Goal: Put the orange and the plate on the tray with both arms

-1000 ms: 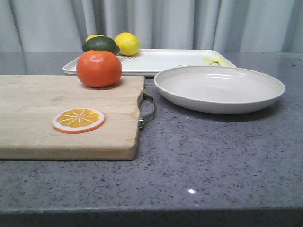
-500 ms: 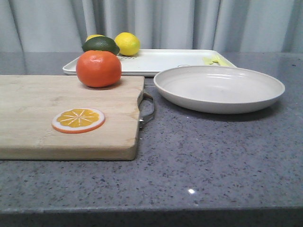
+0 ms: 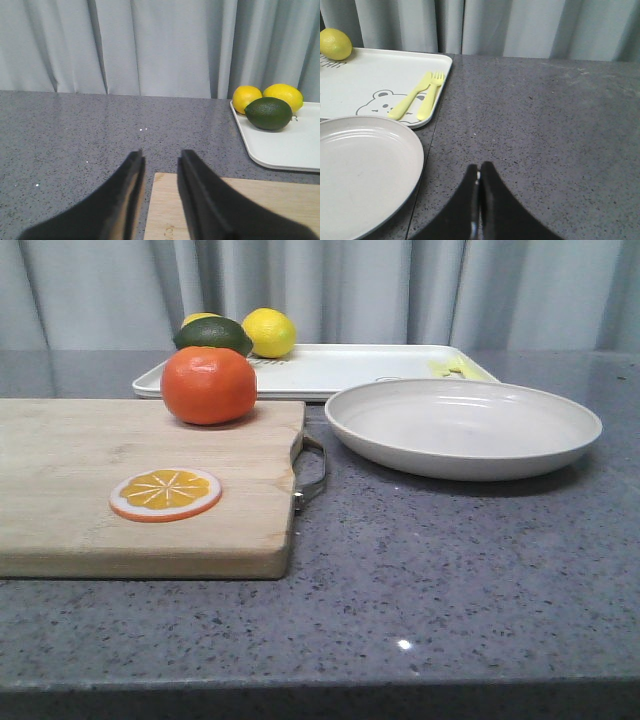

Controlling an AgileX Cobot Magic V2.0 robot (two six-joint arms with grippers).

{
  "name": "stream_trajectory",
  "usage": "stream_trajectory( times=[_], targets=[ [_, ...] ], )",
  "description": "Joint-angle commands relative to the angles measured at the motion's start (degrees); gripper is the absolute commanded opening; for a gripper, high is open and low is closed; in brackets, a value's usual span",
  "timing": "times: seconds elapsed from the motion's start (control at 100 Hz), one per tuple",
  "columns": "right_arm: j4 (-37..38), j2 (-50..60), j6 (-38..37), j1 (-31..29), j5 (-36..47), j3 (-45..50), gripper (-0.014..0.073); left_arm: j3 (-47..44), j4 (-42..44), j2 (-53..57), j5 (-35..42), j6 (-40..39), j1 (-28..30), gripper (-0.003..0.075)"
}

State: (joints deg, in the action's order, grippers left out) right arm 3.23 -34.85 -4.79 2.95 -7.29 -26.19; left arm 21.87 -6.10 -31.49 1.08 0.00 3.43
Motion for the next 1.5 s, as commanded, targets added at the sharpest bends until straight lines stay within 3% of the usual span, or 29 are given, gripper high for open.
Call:
stream_trajectory(
  times=[0.0,0.11,0.45,0.71,0.96,1.25,1.49],
  targets=[
    [0.64,-0.3,0.22,-0.28,4.24,-2.12,-0.0067,2.06,-0.11,-0.48,5.07,0.0,-0.11,0.0337],
    [0.64,-0.3,0.22,-0.28,4.24,-2.12,-0.0067,2.17,-0.11,-0.48,5.07,0.0,-0.11,0.0435],
    [0.64,-0.3,0.22,-0.28,4.24,-2.12,-0.0067,7.3,-0.11,-5.57,1.26,0.0,-3.47,0.0554],
    [0.64,-0.3,0.22,-0.28,4.62,-2.12,-0.0067,17.32,-0.27,-17.37,-5.1,0.0,-11.81,0.0557],
    [0.64,-0.3,0.22,-0.28,5.66,-2.12,-0.0067,32.17,-2.51,-32.15,-17.99,0.0,-20.48,0.0557],
    [0.64,-0.3,0.22,-0.28,5.66,-2.12,-0.0067,49.37,-7.94,-47.18,-31.55,0.0,-24.88,0.0557],
    [0.64,-0.3,0.22,-0.28,5.66,-2.12,-0.0067,57.88,-8.06,-55.27,-35.96,0.0,-28.23,0.0557]
  ],
)
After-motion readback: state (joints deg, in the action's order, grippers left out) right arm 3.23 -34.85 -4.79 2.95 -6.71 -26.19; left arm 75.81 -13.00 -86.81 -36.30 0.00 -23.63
